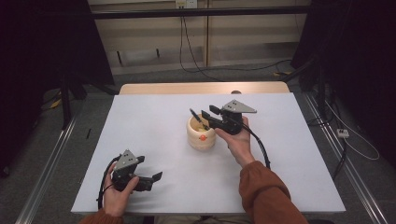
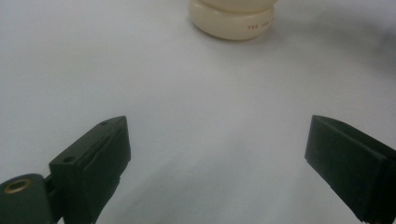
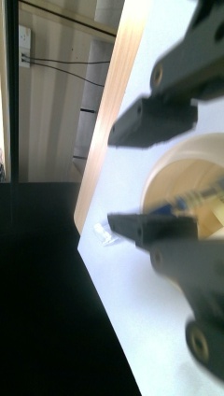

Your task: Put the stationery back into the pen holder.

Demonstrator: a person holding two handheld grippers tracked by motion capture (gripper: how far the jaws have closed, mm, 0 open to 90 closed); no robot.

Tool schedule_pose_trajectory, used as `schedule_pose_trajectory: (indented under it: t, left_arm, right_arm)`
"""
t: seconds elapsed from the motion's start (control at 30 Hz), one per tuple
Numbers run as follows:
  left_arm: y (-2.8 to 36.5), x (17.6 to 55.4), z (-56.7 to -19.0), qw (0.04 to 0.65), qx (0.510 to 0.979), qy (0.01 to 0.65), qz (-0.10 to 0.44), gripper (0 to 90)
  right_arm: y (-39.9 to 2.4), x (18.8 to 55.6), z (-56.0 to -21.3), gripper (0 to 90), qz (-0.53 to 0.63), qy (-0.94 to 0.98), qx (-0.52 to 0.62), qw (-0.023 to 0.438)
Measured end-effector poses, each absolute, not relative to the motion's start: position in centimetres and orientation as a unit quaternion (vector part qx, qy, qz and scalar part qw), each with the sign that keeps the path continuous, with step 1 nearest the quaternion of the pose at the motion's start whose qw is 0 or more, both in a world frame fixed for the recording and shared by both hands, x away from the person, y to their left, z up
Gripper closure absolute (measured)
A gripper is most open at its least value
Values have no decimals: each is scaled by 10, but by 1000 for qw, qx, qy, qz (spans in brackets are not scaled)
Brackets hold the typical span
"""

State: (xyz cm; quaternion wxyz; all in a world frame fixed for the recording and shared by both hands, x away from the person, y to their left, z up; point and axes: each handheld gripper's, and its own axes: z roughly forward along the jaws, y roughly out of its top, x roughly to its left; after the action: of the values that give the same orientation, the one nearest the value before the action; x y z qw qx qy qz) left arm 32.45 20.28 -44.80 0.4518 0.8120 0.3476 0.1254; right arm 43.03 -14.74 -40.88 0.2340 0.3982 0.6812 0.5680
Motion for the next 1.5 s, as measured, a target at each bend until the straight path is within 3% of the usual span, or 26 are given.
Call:
schedule_pose_trajectory:
  t: [0.2, 0.5, 1.23, 1.5]
  left_arm:
    - [203, 325, -448, 453, 812, 346, 126, 70]
    - [204, 324, -446, 464, 803, 350, 131, 70]
    - [208, 323, -442, 478, 789, 359, 142, 70]
    - [208, 322, -441, 479, 787, 361, 143, 70]
  right_arm:
    - [-151, 425, -403, 314, 560, 685, 403, 233]
    - [-159, 413, -399, 142, 541, 701, 409, 219]
    - [-204, 363, -408, 52, 489, 729, 429, 215]
    - [-226, 337, -420, 62, 474, 726, 437, 239]
